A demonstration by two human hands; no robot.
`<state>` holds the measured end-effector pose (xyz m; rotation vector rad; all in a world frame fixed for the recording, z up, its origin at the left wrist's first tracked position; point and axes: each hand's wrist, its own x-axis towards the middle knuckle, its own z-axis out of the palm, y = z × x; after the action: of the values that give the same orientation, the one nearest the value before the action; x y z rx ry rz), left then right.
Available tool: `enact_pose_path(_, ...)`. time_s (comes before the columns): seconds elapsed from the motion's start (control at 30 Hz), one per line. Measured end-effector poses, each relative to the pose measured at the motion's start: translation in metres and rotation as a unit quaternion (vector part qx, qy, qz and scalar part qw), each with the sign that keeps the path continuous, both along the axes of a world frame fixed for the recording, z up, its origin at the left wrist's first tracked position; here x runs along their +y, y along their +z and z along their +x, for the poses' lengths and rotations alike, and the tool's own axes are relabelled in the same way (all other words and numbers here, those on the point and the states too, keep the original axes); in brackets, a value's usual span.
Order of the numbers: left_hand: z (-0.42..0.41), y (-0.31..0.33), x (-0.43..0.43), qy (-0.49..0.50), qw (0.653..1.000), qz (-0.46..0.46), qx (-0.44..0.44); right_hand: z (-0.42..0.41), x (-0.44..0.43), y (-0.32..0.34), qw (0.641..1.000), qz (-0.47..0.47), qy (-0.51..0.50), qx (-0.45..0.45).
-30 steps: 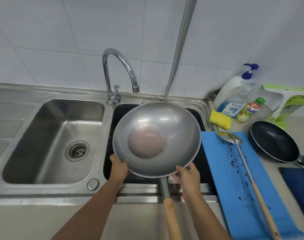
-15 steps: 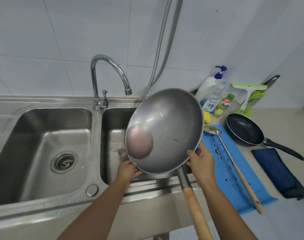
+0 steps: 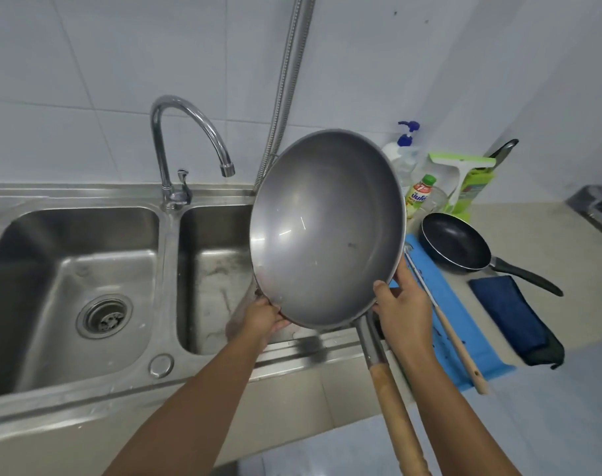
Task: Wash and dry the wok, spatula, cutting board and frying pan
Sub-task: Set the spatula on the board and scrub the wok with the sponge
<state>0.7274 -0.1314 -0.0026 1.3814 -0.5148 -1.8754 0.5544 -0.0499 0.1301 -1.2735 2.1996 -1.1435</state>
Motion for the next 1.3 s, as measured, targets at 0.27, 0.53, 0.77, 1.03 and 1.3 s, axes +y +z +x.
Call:
enact_pose_path(0.27,-0.018,0.012,0.012,0.032,0.999,0.01,-0.017,-0.018,0.01,0.006,0.999,-0.016,0.027,0.01)
enact_pose_path(0.53,-0.005,0.012,0.023,0.087,0.996,0.012,-0.03,-0.028,0.007,-0.017,0.997,0.001,0.045,-0.067)
enact_pose_path(0.77,0.035,0.007,0.022,0.131,0.989,0.007,-0.074,-0.014,-0.012,-0.032,0.961,-0.016,0.06,-0.27)
enact_pose_path(1.03,0.096,0.008,0.014,0.166,0.975,-0.007,-0.147,0.016,-0.036,-0.079,0.895,0.055,0.023,-0.443)
enact_pose_path(1.3,0.124,-0.001,-0.017,0.094,0.972,-0.026,-0.214,0.041,-0.055,-0.112,0.881,0.088,-0.04,-0.462)
